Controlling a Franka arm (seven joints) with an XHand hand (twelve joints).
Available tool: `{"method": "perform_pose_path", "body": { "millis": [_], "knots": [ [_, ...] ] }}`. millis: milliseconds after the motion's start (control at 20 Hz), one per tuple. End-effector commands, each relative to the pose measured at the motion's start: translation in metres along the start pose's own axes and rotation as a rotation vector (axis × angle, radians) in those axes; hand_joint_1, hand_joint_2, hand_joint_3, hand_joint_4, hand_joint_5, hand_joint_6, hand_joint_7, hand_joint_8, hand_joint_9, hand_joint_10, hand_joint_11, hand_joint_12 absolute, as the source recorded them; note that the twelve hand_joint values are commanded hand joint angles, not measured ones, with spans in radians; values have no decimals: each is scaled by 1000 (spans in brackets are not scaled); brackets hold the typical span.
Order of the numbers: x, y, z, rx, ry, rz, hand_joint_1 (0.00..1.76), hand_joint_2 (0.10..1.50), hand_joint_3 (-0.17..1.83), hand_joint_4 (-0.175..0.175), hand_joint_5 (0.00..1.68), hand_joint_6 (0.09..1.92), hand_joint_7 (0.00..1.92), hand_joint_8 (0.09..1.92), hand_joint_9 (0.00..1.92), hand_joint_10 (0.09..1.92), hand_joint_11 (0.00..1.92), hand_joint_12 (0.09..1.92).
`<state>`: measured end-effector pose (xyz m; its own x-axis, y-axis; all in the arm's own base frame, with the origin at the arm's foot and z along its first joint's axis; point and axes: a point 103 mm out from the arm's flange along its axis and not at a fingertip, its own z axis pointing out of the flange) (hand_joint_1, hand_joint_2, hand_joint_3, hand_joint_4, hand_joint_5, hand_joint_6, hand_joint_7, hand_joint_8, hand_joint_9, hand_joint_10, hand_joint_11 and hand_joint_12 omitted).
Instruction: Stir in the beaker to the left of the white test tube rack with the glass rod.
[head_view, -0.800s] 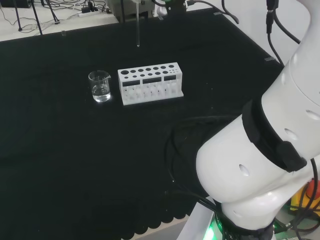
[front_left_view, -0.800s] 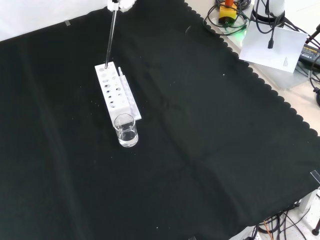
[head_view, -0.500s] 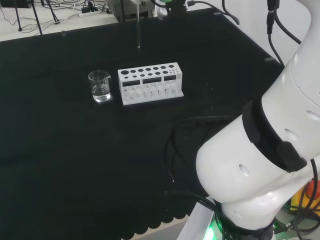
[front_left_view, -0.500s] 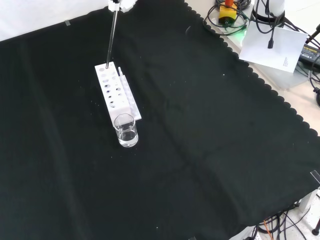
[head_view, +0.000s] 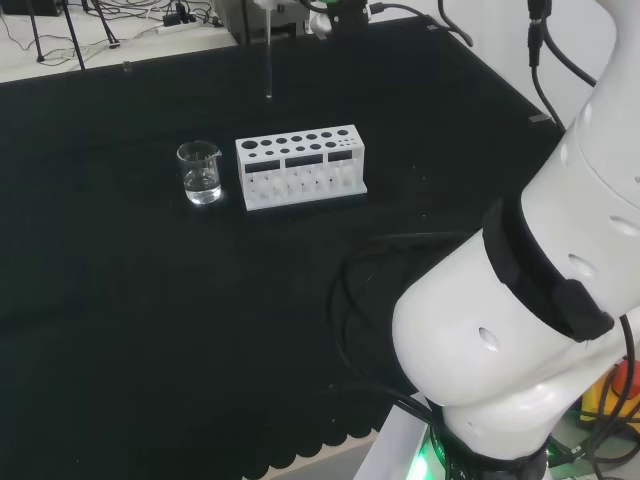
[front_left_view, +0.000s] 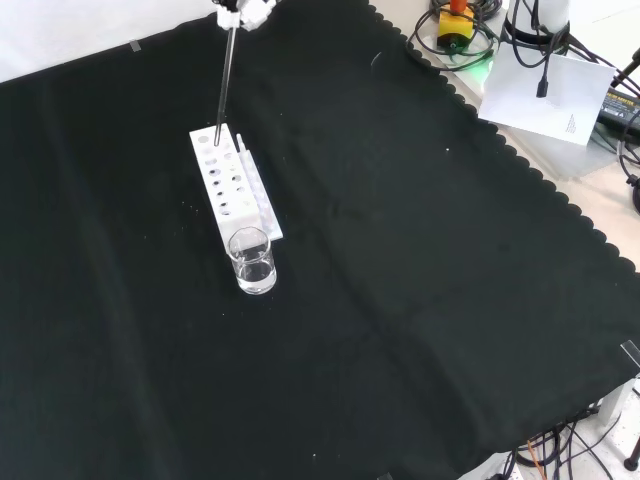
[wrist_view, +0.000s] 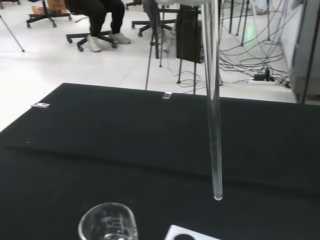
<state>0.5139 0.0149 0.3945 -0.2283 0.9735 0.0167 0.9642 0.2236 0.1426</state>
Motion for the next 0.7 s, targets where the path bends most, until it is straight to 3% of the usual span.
{"method": "perform_pose_path", "body": {
  "millis": [50, 700],
  "knots": [
    [24, 9, 6, 9, 29, -62, 1313, 1103, -175, -175, 1297, 205, 1187, 992, 1620, 720, 1644, 611],
    [64, 42, 28, 40, 57, -180, 1313, 1103, -175, -175, 1301, 198, 1189, 990, 1621, 717, 1644, 612]
  ]
}}
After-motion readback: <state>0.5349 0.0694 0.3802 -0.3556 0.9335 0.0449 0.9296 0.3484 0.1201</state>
